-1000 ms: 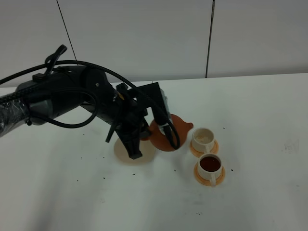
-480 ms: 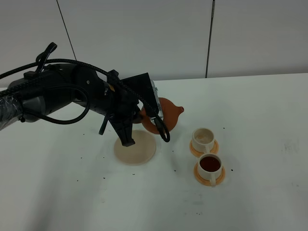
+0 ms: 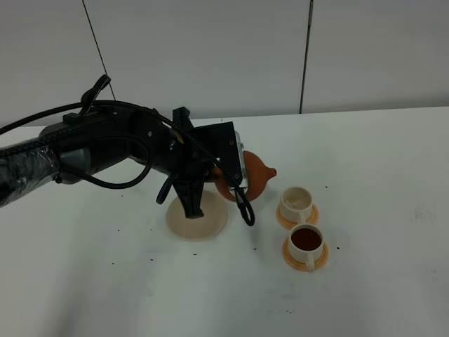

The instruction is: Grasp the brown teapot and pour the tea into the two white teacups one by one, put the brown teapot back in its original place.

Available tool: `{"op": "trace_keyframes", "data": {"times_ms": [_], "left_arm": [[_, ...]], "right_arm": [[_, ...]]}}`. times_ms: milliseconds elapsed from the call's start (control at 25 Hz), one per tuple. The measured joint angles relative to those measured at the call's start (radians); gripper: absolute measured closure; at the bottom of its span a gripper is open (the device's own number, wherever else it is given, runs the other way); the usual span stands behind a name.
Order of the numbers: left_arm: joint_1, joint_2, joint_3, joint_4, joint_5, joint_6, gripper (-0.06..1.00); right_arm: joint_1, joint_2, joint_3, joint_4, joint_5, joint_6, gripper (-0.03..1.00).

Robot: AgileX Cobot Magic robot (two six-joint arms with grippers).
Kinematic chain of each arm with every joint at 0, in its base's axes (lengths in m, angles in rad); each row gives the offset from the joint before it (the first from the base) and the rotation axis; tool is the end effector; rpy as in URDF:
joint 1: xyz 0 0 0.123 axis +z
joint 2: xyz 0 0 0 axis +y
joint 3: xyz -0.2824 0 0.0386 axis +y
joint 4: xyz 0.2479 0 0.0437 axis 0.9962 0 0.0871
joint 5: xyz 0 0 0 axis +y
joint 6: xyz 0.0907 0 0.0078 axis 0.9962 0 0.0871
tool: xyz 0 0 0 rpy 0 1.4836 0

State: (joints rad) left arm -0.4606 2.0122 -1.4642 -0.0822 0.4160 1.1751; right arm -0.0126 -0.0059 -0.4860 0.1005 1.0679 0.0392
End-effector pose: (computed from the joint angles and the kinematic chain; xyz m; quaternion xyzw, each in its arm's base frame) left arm 0.4000 -0.2019 0.2000 0.6653 0.6642 0.0922 0.3283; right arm -0.0046 0.0081 0.2730 0.0203 0.8559 0.0570 0.5136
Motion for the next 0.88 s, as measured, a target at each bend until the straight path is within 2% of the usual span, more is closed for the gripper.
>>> {"op": "trace_keyframes", "data": {"times_ms": [280,600,880], "left_arm": [[-0.012,0.022,-0.019,0.075,-0.029,0.0,0.77],[-0.041,0.09,-0.097,0.114,-0.028,0.0,0.77],[-0.069,0.094,-0.107,0.244,-0.031,0.0,0.77]], "right_arm": [[0.0,0.0,0.0,0.013,0.0,0.001,0.61],[0.0,0.0,0.0,0.014,-0.001,0.001,0.61],[0.0,0.0,0.0,0.014,-0.001,0.0,0.61]]}}
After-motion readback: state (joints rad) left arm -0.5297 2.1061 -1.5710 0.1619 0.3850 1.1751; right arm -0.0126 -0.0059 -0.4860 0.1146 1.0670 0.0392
